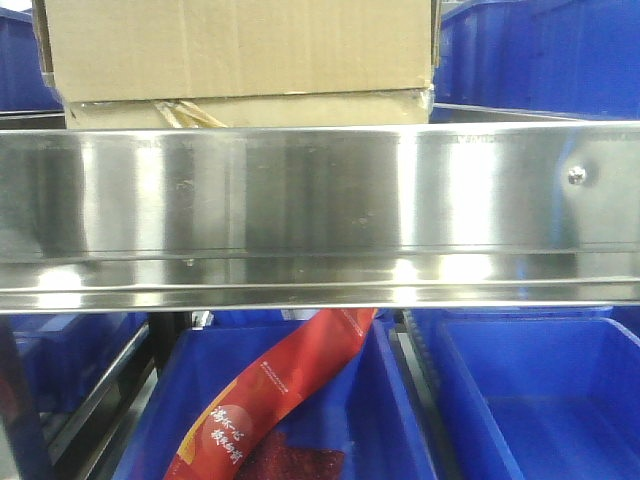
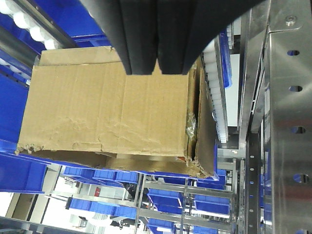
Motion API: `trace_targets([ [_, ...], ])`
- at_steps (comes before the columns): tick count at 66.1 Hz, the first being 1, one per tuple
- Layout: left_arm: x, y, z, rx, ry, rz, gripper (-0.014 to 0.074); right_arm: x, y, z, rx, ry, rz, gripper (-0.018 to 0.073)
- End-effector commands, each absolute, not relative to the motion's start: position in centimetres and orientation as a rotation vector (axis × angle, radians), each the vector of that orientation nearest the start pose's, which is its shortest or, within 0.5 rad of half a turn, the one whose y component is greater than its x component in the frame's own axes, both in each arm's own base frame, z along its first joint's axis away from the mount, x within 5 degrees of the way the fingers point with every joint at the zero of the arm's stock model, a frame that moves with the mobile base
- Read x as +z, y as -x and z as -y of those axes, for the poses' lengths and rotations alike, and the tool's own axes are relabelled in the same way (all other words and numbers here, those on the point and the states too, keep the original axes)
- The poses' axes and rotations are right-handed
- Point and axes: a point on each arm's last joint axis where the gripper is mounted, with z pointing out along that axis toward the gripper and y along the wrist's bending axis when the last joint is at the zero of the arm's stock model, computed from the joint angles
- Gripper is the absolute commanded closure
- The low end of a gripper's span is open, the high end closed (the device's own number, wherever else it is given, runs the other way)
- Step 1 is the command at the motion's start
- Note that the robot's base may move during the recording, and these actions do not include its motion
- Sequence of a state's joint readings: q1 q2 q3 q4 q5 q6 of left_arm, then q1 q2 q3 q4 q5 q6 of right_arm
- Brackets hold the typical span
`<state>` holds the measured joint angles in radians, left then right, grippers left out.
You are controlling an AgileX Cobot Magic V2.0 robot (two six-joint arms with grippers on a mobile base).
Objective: Stack two boxes on right shelf middle
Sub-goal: 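Open both grippers and withdraw them from the boxes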
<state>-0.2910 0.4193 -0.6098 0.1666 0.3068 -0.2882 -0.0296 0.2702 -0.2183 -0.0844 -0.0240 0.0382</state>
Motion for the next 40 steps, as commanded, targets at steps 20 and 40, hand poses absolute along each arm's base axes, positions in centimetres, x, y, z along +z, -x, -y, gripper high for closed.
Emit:
trace_targets([
  [20,36.3,-8.0,2.0,-0.296,-0.091,-1.577,0.0708,21.0,-5.6,0.4,-0.018,-0.094,-1.510,0.0728],
  [40,36.3,-8.0,2.0,-0.296,-0.091,-1.577,0.0708,21.0,-5.6,0.4,-0.066,-0.046,-1.521,0.0728],
])
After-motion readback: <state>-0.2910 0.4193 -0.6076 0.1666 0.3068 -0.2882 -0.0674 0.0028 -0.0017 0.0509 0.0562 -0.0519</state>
